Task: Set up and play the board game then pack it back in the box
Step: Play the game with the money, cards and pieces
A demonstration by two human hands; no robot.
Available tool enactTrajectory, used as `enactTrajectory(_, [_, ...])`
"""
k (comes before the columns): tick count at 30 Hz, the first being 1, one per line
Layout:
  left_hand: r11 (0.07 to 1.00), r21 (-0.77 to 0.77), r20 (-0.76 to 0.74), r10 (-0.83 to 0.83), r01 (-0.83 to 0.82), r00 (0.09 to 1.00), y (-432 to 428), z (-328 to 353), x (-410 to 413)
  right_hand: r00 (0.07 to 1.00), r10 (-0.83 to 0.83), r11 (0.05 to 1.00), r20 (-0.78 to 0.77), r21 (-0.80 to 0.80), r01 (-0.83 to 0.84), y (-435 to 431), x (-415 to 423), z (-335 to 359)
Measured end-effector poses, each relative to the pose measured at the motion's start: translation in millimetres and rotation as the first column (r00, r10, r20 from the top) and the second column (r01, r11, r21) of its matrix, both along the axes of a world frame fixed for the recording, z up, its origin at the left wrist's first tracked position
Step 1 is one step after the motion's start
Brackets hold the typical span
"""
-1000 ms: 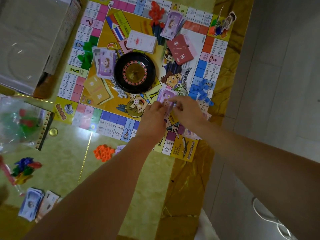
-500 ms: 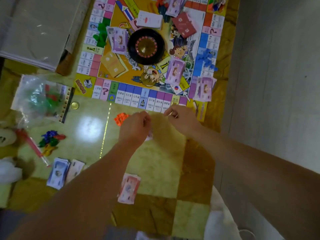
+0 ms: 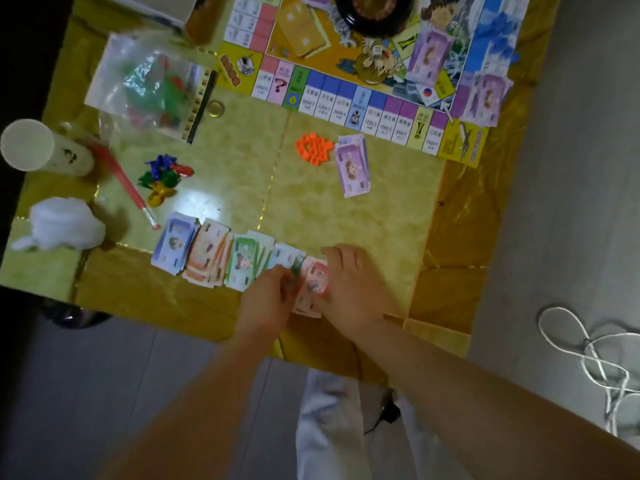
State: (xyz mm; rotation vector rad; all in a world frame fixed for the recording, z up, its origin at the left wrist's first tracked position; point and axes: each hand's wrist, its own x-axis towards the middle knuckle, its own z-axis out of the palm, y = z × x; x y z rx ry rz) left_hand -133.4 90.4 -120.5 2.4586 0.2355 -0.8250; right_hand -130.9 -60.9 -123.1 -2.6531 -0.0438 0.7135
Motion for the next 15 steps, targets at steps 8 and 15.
enactTrajectory(8, [0.997,-0.077,0.048,0.028,-0.025,0.998,4.7,-15.4,-7.5,0.996,0.061,0.986,0.065,-0.16,-0.05,26.7,-5.5,-18.6])
enactTrajectory(15, [0.999,-0.054,0.018,0.005,-0.004,1.0,2.0,-10.9,-4.1,0.995,0.066,0.98,0.081,-0.193,-0.049,30.0,-9.4,-17.3])
